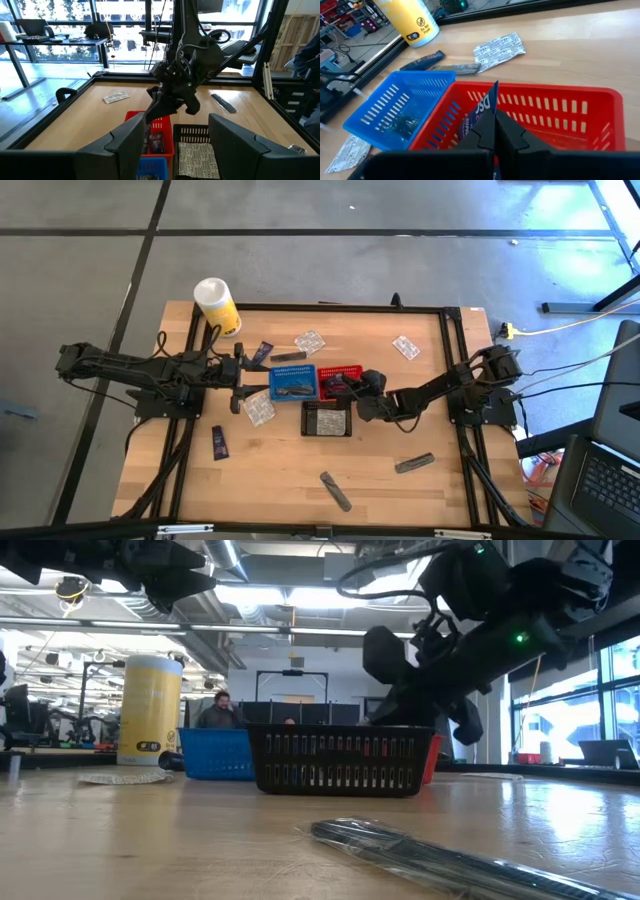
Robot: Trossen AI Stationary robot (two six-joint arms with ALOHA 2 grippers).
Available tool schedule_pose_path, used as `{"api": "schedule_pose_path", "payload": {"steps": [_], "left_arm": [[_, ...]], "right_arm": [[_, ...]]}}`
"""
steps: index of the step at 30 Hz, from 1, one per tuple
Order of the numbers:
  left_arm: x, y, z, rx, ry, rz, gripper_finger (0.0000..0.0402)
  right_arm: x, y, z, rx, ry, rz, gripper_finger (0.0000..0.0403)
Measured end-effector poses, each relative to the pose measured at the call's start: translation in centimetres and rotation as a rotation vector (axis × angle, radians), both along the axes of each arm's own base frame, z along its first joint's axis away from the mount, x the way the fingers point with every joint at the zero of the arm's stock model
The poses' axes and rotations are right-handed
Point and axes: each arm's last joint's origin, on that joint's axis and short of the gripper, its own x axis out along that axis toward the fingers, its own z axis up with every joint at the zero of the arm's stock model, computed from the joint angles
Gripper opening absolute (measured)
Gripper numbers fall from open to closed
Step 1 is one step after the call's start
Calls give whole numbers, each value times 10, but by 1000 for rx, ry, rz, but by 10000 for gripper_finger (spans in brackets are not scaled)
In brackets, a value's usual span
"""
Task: Pick & Place Travel size toiletries
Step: Put the blue shaver cream into the red bin, then put the white bandage into the black bin
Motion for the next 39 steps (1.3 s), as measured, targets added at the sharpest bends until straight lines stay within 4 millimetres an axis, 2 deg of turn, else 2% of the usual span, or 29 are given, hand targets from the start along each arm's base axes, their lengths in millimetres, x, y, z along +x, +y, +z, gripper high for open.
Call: {"api": "schedule_pose_path", "payload": {"steps": [5,17,26,32,39], "left_arm": [[0,0,0,0,1,0,212],[0,0,0,0,1,0,212],[0,0,0,0,1,0,212],[0,0,0,0,1,0,212],[0,0,0,0,1,0,212]], "right_arm": [[0,1,0,6,9,15,19],[-1,0,-1,-10,40,28,116],[-4,3,26,-89,43,89,164],[-7,11,37,-131,78,199,168],[-7,15,42,-122,118,380,129]]}}
